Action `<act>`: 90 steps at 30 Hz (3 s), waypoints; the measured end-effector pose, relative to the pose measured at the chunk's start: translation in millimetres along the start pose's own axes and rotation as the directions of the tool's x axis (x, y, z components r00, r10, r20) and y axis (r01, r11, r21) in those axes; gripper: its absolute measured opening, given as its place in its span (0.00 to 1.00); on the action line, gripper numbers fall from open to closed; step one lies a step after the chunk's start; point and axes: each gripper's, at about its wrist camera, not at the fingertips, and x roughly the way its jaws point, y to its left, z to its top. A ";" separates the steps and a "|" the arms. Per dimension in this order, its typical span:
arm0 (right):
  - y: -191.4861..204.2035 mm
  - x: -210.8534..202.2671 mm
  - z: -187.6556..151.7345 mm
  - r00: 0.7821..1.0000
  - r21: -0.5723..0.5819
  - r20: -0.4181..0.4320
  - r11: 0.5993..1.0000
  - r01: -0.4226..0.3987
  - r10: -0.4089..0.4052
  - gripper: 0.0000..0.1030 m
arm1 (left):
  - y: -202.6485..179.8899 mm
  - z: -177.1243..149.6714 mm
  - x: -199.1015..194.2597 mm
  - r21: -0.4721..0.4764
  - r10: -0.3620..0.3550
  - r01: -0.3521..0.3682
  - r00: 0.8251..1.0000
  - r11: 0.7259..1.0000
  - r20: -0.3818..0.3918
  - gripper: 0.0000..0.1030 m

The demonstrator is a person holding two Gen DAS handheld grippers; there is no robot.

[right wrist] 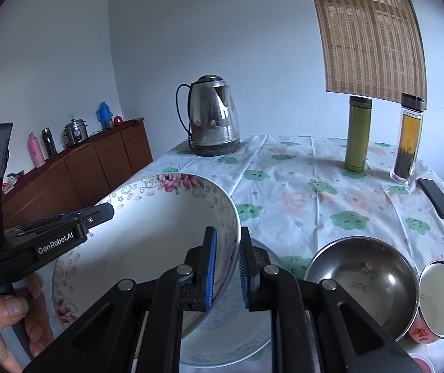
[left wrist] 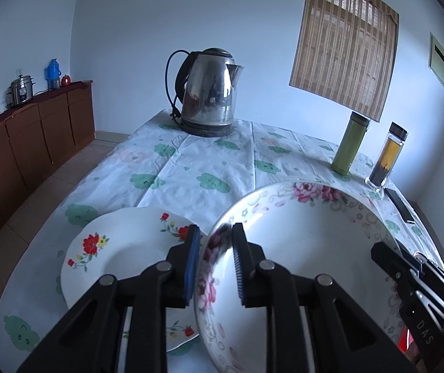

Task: Organize plates and bowls

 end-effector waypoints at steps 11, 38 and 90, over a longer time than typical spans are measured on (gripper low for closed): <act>-4.5 7.3 -3.1 0.996 -0.018 -0.026 0.996 0.082 -0.083 0.15 | -8.7 4.3 21.5 0.018 -0.035 0.036 0.999 0.999 -0.028 0.19; -3.2 25.9 -13.0 0.977 -0.084 -0.102 0.980 0.178 -0.186 0.15 | -17.9 -12.9 47.5 0.042 -0.031 0.035 0.996 0.999 -0.083 0.19; -3.6 44.0 -31.3 0.939 -0.152 -0.192 0.953 0.260 -0.287 0.17 | -24.5 -25.5 64.2 0.068 -0.062 0.074 0.985 0.995 -0.158 0.19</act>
